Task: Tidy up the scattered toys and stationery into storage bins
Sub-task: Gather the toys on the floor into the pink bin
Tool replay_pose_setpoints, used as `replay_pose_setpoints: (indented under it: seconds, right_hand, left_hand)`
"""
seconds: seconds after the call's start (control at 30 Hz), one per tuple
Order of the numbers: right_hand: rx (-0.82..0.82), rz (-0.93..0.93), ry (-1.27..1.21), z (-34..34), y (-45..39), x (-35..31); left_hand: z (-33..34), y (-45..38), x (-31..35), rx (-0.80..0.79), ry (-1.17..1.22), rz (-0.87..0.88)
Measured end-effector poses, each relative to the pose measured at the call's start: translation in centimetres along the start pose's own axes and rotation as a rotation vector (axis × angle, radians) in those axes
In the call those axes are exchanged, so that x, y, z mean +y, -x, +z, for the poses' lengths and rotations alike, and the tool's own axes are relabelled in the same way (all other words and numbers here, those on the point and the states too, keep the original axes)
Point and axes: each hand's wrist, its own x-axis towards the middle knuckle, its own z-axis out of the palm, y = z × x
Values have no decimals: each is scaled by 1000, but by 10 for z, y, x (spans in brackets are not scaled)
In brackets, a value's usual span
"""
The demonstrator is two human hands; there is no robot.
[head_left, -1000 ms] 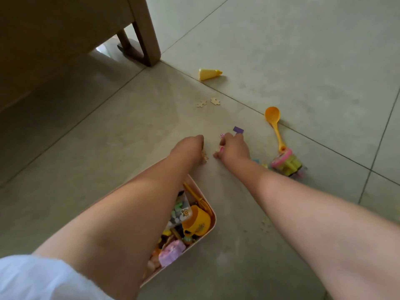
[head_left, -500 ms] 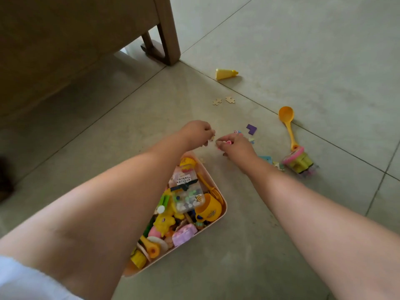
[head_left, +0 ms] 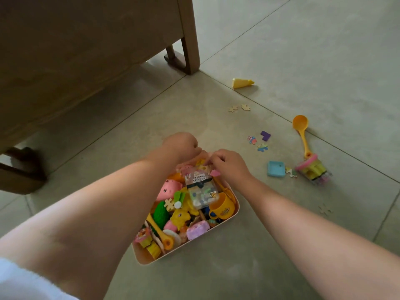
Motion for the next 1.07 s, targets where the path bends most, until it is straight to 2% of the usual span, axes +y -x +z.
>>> replay_pose_setpoints:
  seconds: [0.07, 0.13, 0.23, 0.33, 0.47, 0.6, 0.73, 0.83, 0.93, 1.0, 1.07]
  right_hand:
    - [48, 23, -59, -1, -3, 1]
    - [138, 74, -109, -3, -10, 6]
    - [240, 185, -29, -8, -22, 27]
    - [97, 189, 261, -13, -33, 51]
    - [-90, 45, 468, -9, -41, 53]
    - [-81, -34, 597, -2, -43, 49]
    - [-69, 39, 577, 0, -50, 43]
    - [-5, 131, 408, -5, -52, 42]
    - [77, 162, -70, -11, -43, 32]
    - [16, 79, -213, -13, -36, 19]
    - [-72, 15, -191, -13, -30, 8]
  left_hand:
    - [5, -2, 4, 93, 8, 28]
    - [10, -6, 9, 106, 10, 15]
    - [17, -11, 19, -50, -101, 3]
    - [21, -16, 28, -186, -269, 22]
    - [24, -19, 28, -149, -295, 37]
    - [25, -20, 26, -152, -252, 27]
    - [26, -23, 15, -160, -158, -69]
    - [26, -21, 10, -187, -160, -108]
    - [26, -20, 11, -211, -205, -95]
    - [25, -20, 14, -223, -222, -96]
    - [23, -22, 16, -226, -198, -105]
